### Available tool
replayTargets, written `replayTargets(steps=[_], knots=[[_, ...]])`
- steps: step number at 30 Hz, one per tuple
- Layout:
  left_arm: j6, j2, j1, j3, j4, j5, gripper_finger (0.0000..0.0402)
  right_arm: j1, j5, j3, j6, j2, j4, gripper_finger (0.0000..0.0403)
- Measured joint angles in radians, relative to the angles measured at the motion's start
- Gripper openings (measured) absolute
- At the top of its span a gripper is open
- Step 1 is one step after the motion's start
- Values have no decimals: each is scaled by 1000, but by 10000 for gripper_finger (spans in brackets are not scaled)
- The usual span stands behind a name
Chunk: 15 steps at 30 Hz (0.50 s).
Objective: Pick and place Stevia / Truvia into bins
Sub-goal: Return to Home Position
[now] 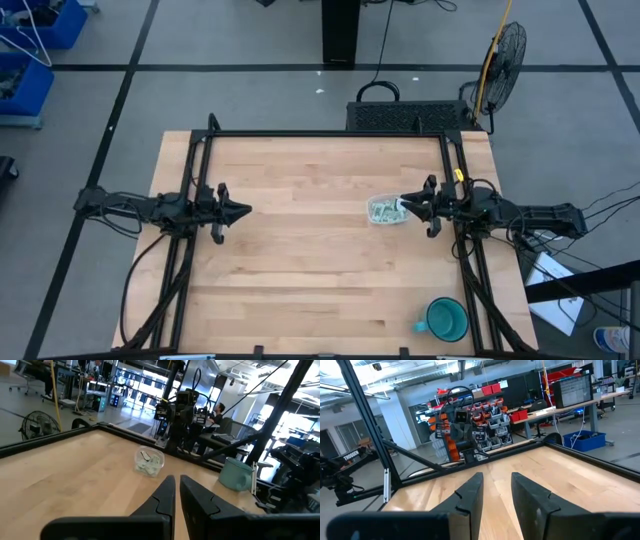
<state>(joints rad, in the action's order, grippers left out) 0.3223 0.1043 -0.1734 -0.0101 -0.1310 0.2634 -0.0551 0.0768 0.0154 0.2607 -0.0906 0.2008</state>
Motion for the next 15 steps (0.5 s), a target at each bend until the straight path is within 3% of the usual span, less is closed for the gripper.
replayTargets(steps=[15], knots=[[0,0,0,0,0,0,31,0,0,0,0,0,0,93]])
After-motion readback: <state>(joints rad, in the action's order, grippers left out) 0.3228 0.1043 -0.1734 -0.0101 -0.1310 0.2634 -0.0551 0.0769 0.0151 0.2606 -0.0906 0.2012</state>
